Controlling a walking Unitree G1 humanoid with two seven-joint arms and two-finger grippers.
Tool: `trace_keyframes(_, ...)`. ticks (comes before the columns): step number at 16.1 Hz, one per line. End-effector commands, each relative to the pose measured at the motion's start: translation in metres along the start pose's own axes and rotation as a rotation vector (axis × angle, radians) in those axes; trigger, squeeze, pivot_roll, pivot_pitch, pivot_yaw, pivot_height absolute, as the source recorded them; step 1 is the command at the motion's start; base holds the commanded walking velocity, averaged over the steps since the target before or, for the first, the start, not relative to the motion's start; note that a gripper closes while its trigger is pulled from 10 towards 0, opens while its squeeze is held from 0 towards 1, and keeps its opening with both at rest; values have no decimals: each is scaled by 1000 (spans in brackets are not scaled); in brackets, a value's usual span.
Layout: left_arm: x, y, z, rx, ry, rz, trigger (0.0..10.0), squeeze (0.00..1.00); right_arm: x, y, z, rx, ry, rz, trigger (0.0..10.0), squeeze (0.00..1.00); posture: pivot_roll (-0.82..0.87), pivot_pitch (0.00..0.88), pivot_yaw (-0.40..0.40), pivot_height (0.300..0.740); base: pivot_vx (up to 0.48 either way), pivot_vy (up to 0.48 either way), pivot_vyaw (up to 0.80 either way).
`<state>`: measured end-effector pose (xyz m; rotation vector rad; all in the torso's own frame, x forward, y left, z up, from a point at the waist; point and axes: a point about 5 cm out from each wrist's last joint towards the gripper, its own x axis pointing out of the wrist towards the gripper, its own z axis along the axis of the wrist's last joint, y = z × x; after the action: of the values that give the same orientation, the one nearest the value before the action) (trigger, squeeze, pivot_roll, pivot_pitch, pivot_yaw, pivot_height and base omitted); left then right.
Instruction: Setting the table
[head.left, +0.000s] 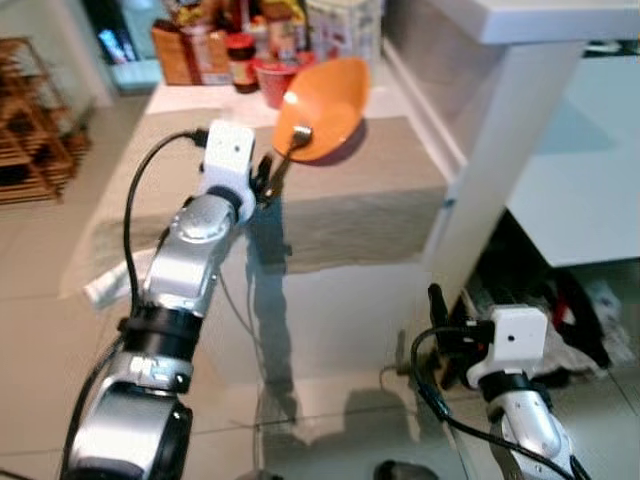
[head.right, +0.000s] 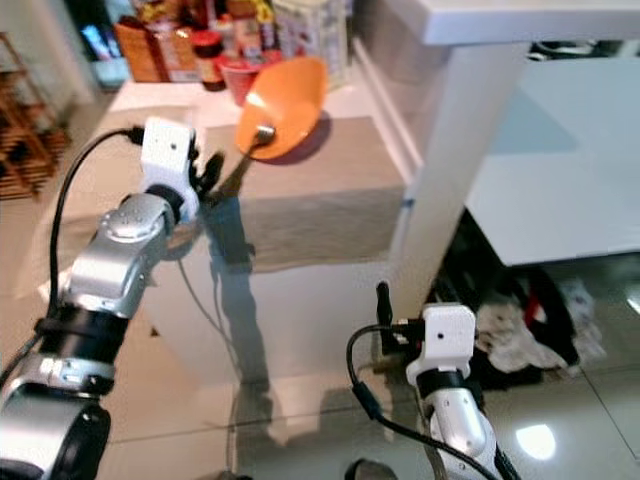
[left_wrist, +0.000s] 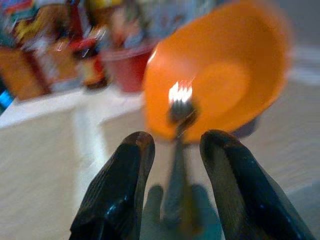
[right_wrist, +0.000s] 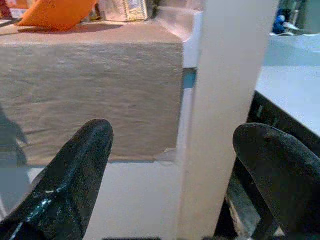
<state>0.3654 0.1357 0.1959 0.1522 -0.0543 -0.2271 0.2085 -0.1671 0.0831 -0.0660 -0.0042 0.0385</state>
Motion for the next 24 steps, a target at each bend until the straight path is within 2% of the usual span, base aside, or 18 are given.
trace_keyframes(1,-6,1,7,-21,-79,6,10000,0,1,-2,13,-10,-74,-23,10000,0,-134,31,69,740,480,0,0)
trace_keyframes(4,-12,0,5,-50,-113,37,10000,0,4,-9,25,-13,-138,-59,10000,0,-134,31,67,740,480,0,0)
trace_keyframes(11,-16,4,0,-86,-110,93,10000,0,5,-5,21,-18,-120,-30,10000,0,-125,26,56,740,480,0,0)
trace_keyframes(13,-15,4,3,-55,-121,83,10000,0,6,-4,21,-17,-116,-21,10000,0,-123,26,53,740,480,0,0)
trace_keyframes(16,-13,-3,6,-6,-117,15,10000,0,6,-4,21,-15,-116,-15,10000,0,-121,25,49,740,0,0,0)
trace_keyframes(18,-8,-14,5,29,-14,-126,10000,0,7,-4,19,-12,-113,-11,10000,0,-122,21,49,740,0,0,0)
trace_keyframes(19,-5,-11,7,62,20,-145,10000,0,6,-3,18,-11,-109,-8,10000,0,-122,17,51,740,0,0,0)
trace_keyframes(22,-3,-8,10,73,85,-203,10000,0,6,-2,16,-10,-105,-7,10000,0,-121,9,60,740,0,0,0)
trace_keyframes(24,-6,-3,19,43,147,-283,10000,0,5,-1,15,-8,-100,-5,10000,0,-118,7,61,740,0,0,0)
